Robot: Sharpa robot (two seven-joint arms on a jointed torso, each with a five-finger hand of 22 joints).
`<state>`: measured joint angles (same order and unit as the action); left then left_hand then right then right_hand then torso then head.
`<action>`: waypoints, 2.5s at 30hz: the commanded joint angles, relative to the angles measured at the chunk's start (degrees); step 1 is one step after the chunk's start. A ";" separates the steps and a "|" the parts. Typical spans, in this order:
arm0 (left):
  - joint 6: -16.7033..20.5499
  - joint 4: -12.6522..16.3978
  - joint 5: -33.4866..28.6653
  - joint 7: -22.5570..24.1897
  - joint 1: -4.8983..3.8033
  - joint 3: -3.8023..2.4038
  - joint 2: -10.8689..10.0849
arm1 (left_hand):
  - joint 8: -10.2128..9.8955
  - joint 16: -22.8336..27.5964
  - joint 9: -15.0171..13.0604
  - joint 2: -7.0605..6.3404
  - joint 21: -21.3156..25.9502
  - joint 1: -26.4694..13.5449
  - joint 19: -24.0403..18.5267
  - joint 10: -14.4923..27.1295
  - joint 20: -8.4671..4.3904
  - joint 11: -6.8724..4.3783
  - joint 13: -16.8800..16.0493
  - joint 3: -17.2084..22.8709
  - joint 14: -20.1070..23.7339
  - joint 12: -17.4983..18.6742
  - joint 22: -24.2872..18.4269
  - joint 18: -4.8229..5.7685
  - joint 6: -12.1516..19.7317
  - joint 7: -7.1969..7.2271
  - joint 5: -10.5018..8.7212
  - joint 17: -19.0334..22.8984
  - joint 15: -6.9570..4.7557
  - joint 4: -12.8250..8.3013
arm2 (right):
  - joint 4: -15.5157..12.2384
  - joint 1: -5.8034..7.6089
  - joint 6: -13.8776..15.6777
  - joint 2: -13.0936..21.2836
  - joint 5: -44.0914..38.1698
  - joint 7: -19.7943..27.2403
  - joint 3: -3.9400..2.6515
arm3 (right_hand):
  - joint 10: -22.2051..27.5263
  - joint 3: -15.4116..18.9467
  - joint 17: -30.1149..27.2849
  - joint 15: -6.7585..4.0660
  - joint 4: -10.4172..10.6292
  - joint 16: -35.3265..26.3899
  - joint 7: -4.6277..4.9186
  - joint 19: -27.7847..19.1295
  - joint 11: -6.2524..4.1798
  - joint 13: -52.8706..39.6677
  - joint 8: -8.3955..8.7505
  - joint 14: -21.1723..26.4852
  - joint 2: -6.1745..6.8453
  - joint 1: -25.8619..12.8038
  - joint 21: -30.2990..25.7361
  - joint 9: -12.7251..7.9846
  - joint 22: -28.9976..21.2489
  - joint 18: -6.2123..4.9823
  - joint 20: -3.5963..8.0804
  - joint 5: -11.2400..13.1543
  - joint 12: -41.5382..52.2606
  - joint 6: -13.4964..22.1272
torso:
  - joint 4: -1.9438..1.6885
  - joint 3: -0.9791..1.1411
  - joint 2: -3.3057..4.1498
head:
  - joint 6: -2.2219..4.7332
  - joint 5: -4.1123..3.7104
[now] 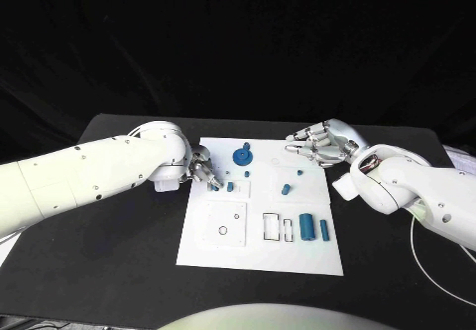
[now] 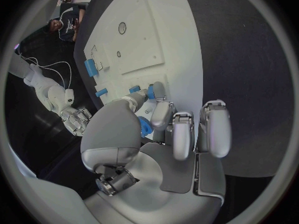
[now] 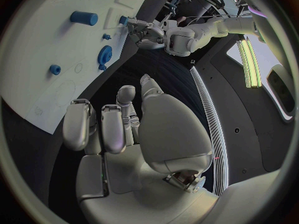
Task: Assemble the parts on the task board
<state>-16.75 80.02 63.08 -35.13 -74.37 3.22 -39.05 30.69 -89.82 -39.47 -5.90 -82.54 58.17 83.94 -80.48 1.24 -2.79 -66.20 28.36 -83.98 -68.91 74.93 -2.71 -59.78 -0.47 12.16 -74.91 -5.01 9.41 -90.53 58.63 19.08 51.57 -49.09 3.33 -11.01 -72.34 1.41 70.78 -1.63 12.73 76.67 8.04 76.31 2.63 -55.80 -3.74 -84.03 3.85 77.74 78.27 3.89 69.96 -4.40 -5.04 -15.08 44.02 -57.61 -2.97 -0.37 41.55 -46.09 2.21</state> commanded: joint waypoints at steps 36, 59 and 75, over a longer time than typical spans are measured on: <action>-1.63 0.02 0.85 -1.60 0.66 0.33 0.67 | -0.42 -0.18 1.46 -0.08 -1.09 -1.57 3.44 -1.31 -0.53 -0.30 -1.55 -10.26 -6.02 -1.27 10.92 1.05 -1.79 0.00 -0.17 -15.09 -0.69 3.92 | -0.18 -0.18 -0.56 0.16 -0.20 0.31 0.00 | 0.36 0.36 -0.07 0.22 -0.03 -0.34 -0.25 -0.26 0.12 0.10 -0.24 -2.05 -0.67 0.08 -0.25 0.07 -0.12 -0.32 0.07 -0.34 0.01 -0.08 | -0.02 0.00 0.00 | -0.41 -0.36; -2.49 1.48 2.28 -1.80 0.47 -0.01 0.27 | -0.33 -0.18 1.80 1.44 -1.51 0.46 3.66 -1.61 -0.63 -0.51 -1.84 -11.22 -6.02 -1.43 11.25 1.16 -2.12 0.24 0.07 -15.09 -0.82 3.76 | -0.10 -0.22 -0.71 0.10 -0.20 0.29 0.01 | 0.36 0.36 -0.07 0.22 -0.03 -0.34 -0.25 -0.26 0.12 0.10 -0.24 -2.05 -0.67 0.08 -0.25 0.07 -0.12 -0.32 0.07 -0.34 0.01 -0.08 | -0.03 -0.04 -0.02 | -0.51 -0.27; -1.36 1.64 2.40 -1.72 0.43 -0.07 0.47 | -0.33 -0.18 1.84 1.52 -1.63 0.61 3.72 -1.68 -0.64 -0.51 -1.97 -11.33 -6.02 -1.54 11.34 1.20 -2.13 0.23 0.05 -15.09 -0.83 3.77 | 0.01 -0.28 -0.74 -0.03 -0.20 0.31 0.01 | 0.36 0.36 -0.07 0.22 -0.03 -0.34 -0.25 -0.26 0.12 0.10 -0.24 -2.05 -0.67 0.08 -0.25 0.07 -0.12 -0.32 0.07 -0.34 0.01 -0.08 | -0.03 -0.04 0.00 | -0.64 -0.34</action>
<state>-17.41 81.46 65.32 -36.70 -74.15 3.03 -38.75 30.40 -89.82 -37.69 -4.45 -84.04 58.27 84.15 -81.69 1.03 -3.18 -68.12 17.40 -83.98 -70.12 74.91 -1.81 -61.52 -0.38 12.15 -74.91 -5.42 13.26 -90.49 58.40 19.07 51.61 -49.08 3.33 -11.01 -72.34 1.41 70.79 -1.63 12.73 76.67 8.04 76.31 2.63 -55.77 -3.74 -84.03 3.85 77.74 78.28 3.87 69.91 -4.39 -5.04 -15.08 44.02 -57.62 -3.00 -0.42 41.55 -46.66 1.88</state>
